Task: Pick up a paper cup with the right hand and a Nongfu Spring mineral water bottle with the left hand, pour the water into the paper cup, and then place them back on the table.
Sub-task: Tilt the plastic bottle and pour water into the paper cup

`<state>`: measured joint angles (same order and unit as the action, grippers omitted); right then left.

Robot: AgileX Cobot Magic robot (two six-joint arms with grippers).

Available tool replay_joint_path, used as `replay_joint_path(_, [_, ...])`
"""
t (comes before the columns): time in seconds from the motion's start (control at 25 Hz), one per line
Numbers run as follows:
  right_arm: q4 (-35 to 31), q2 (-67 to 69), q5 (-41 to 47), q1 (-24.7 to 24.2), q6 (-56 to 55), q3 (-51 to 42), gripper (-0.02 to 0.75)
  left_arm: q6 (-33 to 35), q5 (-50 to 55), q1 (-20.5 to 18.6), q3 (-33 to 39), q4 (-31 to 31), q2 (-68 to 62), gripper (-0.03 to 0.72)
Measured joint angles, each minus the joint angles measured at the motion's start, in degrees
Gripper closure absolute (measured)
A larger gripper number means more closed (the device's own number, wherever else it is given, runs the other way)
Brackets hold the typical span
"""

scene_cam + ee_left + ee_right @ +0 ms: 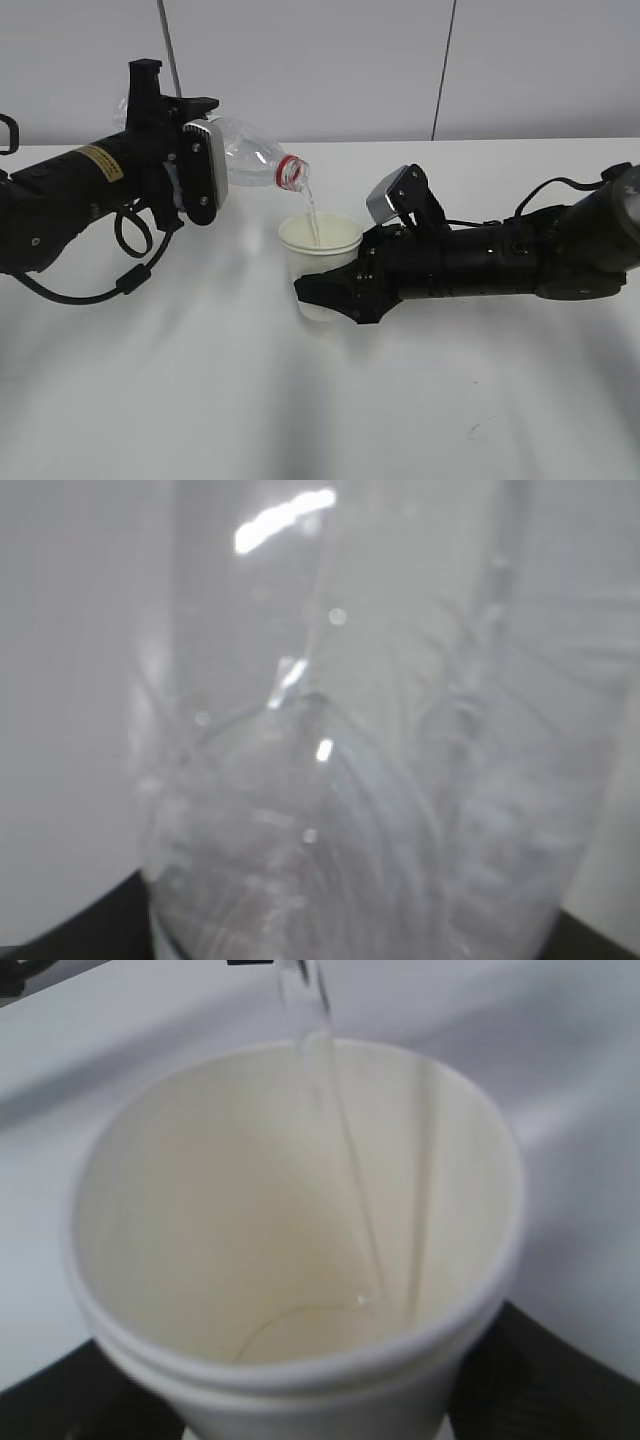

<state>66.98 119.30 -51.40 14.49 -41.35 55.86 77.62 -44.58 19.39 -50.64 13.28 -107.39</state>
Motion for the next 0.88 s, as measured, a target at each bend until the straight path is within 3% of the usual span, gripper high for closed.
replay_joint_path(0.88, [0.0, 0.0, 0.1, 0.0, 0.0, 0.0, 0.239, 2.2, -0.1, 0.0, 0.0, 0.0, 0.0, 0.305])
